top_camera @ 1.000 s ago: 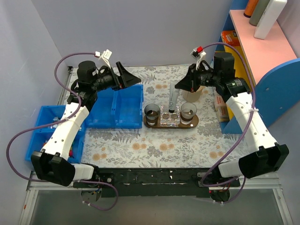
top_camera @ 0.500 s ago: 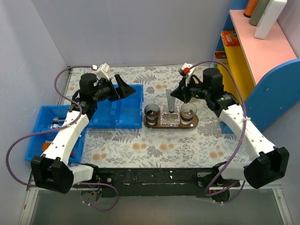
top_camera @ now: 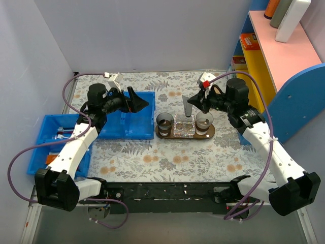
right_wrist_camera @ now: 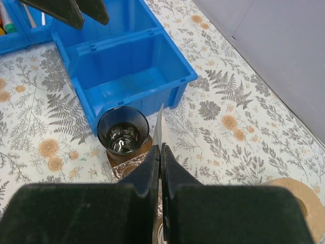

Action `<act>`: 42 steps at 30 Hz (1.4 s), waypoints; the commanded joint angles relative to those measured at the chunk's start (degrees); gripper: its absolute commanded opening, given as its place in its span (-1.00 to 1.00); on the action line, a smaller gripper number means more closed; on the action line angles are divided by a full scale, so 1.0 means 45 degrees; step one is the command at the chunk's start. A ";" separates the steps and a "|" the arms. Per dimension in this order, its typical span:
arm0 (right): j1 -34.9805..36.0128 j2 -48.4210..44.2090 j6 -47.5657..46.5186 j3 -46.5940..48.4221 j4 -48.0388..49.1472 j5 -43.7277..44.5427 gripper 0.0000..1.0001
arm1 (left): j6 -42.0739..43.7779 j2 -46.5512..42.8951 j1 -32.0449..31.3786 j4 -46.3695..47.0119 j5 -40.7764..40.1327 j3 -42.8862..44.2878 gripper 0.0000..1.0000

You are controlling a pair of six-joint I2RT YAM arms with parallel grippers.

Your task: Prepare toiletry sets of a toothbrush and toothpaste on the tray

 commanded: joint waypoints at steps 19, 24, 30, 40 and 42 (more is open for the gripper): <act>-0.0004 0.0827 -0.0432 -0.0502 0.1181 -0.0138 -0.97 | 0.0646 -0.0195 0.0187 0.2556 0.0742 -0.1979 0.96; -0.0004 0.0983 -0.0452 -0.0560 0.1357 -0.0118 -0.97 | 0.0724 -0.0195 0.0207 0.2556 0.0703 -0.2019 0.96; -0.0004 0.1159 -0.0510 -0.0639 0.1474 0.0018 -0.97 | 0.0725 -0.0156 0.0227 0.2673 0.0742 -0.2155 0.96; -0.0004 0.1257 -0.0471 -0.1068 0.1981 0.0155 -0.97 | 0.0783 -0.0097 0.0227 0.2732 0.0781 -0.2253 0.96; -0.0004 0.1296 -0.0432 -0.1223 0.2060 0.0214 -0.97 | 0.0822 -0.0097 0.0227 0.2732 0.0781 -0.2253 0.96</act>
